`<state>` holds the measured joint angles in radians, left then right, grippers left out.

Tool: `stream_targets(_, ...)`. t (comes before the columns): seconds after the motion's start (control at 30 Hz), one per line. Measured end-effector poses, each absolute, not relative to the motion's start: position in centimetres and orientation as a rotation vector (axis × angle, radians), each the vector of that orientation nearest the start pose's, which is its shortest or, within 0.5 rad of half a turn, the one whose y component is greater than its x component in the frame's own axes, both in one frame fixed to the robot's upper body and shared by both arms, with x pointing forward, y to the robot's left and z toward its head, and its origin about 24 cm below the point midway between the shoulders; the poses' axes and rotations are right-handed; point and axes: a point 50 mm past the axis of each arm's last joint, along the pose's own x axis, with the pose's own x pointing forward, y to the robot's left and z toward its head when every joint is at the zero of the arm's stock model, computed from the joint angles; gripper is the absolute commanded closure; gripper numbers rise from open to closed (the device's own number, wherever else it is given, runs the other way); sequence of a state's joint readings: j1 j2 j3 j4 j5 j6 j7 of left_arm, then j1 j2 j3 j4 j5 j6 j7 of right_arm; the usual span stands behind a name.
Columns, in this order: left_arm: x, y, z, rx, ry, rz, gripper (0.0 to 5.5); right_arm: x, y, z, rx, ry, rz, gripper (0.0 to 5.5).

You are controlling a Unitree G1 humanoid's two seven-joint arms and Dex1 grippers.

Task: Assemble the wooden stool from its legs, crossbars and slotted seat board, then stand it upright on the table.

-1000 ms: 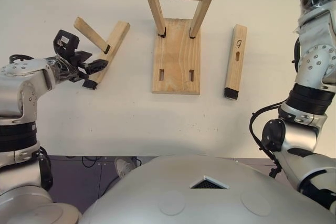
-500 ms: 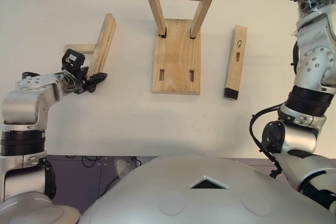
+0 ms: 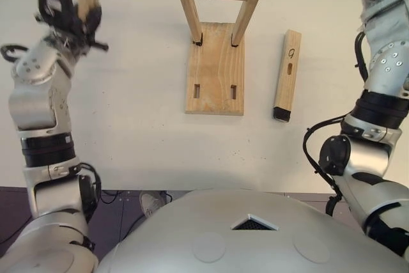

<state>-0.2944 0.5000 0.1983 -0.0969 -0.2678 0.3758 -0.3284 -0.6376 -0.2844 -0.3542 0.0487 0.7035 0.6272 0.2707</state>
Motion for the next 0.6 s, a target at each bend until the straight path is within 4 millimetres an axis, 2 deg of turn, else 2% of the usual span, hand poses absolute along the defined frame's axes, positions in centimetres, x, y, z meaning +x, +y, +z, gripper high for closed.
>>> stream_targets(0.07,29.9,21.8,17.2,0.184,-0.218,-0.239,4.51,34.4,-18.8,21.9,0.578,-0.134,0.525,4.23)
stream_targets(0.2,29.5,17.4,20.1,0.147,-0.43,-0.377,4.51,34.6,-16.1,24.8,0.708,-0.059,0.811,3.57)
stream_targets(0.3,29.0,15.1,21.9,0.141,-0.526,-0.477,4.51,34.1,-14.7,25.8,0.718,-0.014,0.941,3.04)
stream_targets(0.43,28.5,13.6,22.0,0.144,-0.536,-0.567,4.51,33.2,-13.5,26.1,0.721,0.034,1.045,2.39)
stream_targets(0.6,28.4,12.0,21.3,0.162,-0.516,-0.639,4.51,32.4,-12.9,27.4,0.734,0.006,1.099,1.54)
